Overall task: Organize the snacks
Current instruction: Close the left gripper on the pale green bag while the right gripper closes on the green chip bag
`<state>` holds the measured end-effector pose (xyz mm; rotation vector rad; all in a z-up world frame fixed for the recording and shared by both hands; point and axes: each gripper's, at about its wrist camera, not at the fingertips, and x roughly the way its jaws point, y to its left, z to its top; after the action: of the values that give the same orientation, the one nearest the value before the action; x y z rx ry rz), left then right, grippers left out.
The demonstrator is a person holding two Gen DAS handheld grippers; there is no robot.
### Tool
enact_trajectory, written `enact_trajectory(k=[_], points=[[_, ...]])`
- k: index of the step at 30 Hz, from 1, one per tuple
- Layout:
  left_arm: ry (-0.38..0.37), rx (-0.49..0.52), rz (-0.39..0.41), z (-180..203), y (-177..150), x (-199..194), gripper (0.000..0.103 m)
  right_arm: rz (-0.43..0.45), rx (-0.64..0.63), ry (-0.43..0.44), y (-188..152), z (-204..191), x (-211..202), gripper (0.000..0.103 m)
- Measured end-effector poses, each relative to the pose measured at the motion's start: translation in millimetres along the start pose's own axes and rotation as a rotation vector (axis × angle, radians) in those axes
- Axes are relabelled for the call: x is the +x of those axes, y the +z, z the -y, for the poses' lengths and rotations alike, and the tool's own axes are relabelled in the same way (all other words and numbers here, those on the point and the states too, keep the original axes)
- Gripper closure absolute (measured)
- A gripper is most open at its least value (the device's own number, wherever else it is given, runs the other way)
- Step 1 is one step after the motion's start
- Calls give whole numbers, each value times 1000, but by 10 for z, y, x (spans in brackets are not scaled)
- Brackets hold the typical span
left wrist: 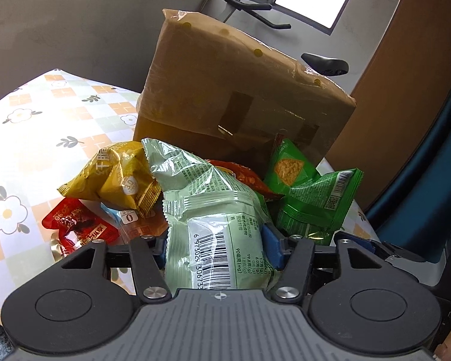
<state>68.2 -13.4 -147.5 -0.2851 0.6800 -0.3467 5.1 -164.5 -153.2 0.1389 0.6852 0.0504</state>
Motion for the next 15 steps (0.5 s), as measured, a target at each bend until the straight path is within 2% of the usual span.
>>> enact_trajectory(k=[15], points=[[68, 28, 115, -4, 39, -280, 45, 51, 20, -13, 62, 31, -118, 0]])
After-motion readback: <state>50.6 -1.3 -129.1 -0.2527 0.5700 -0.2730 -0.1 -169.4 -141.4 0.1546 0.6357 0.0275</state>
